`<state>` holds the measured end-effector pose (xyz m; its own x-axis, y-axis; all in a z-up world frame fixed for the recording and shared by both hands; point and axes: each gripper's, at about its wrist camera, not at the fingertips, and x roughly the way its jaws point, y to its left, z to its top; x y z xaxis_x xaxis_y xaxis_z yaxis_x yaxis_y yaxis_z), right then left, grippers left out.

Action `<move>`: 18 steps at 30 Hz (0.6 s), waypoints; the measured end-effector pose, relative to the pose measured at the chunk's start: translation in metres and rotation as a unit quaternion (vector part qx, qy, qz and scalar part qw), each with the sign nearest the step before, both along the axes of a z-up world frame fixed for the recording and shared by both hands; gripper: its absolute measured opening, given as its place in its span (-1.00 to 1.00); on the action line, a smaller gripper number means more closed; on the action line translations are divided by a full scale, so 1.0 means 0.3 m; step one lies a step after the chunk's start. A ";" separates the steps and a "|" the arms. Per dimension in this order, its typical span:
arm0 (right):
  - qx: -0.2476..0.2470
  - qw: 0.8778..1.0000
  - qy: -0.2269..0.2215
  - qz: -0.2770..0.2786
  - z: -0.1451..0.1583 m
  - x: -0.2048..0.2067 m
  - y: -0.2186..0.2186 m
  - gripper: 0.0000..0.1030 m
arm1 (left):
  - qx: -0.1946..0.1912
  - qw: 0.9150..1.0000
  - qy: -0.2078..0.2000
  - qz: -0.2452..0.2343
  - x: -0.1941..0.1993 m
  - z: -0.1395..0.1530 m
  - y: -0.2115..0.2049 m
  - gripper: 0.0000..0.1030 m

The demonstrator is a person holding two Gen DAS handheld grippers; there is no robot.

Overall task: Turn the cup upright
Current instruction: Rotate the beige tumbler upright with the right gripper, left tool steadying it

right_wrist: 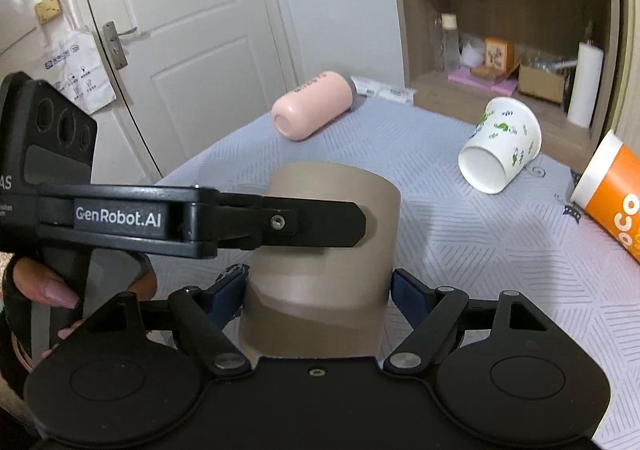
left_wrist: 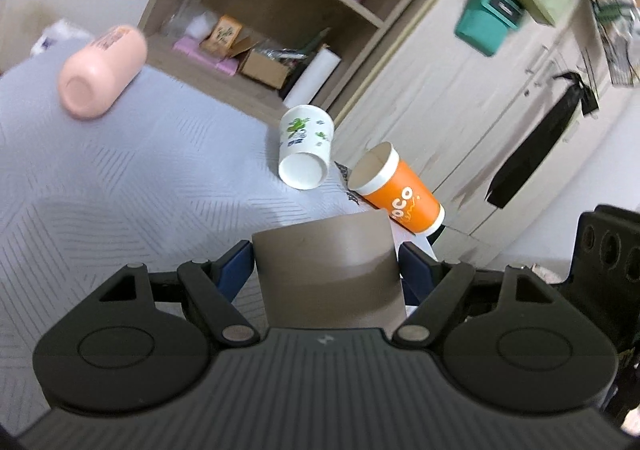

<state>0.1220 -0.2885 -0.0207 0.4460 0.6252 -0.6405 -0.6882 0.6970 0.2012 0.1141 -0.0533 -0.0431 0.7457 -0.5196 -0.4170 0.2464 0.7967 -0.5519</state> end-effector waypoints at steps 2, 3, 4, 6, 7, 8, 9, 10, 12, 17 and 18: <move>-0.001 1.000 -0.013 0.001 -0.005 -0.015 -0.002 0.62 | 0.016 1.000 -0.011 -0.005 -0.010 0.013 -0.014 0.51; -0.002 1.000 -0.018 0.000 -0.005 -0.020 -0.004 0.62 | 0.023 1.000 -0.014 -0.007 -0.013 0.019 -0.020 0.51; -0.003 1.000 -0.022 -0.001 -0.004 -0.023 -0.007 0.62 | 0.033 0.999 -0.019 -0.010 -0.015 0.025 -0.028 0.51; -0.005 1.000 -0.029 -0.001 -0.005 -0.028 -0.008 0.62 | 0.049 0.998 -0.025 -0.016 -0.018 0.037 -0.041 0.51; -0.009 0.999 -0.037 -0.001 -0.004 -0.031 -0.006 0.62 | 0.059 0.998 -0.031 -0.019 -0.018 0.044 -0.051 0.51; -0.012 0.999 -0.045 -0.002 -0.004 -0.034 -0.004 0.62 | 0.071 0.996 -0.039 -0.023 -0.020 0.052 -0.061 0.51; -0.016 0.999 -0.052 -0.003 -0.005 -0.035 -0.001 0.62 | 0.082 0.995 -0.046 -0.026 -0.023 0.059 -0.070 0.51; -0.016 0.998 -0.058 -0.005 -0.007 -0.033 -0.002 0.62 | 0.094 0.994 -0.052 -0.030 -0.023 0.067 -0.077 0.51; -0.015 0.998 -0.062 -0.011 -0.009 -0.021 0.002 0.62 | 0.110 0.991 -0.061 -0.036 -0.015 0.076 -0.083 0.51; -0.005 0.998 -0.061 -0.029 -0.016 0.039 0.011 0.61 | 0.108 0.992 -0.064 -0.032 0.045 0.074 -0.071 0.49; -0.006 0.997 -0.066 -0.032 -0.018 0.050 0.017 0.61 | 0.110 0.991 -0.067 -0.031 0.056 0.073 -0.073 0.49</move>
<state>0.1369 -0.2834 -0.0260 0.5658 0.5850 -0.5811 -0.6618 0.7426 0.1033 0.1309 -0.0751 -0.0212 0.7715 -0.4732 -0.4252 0.3576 0.8754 -0.3252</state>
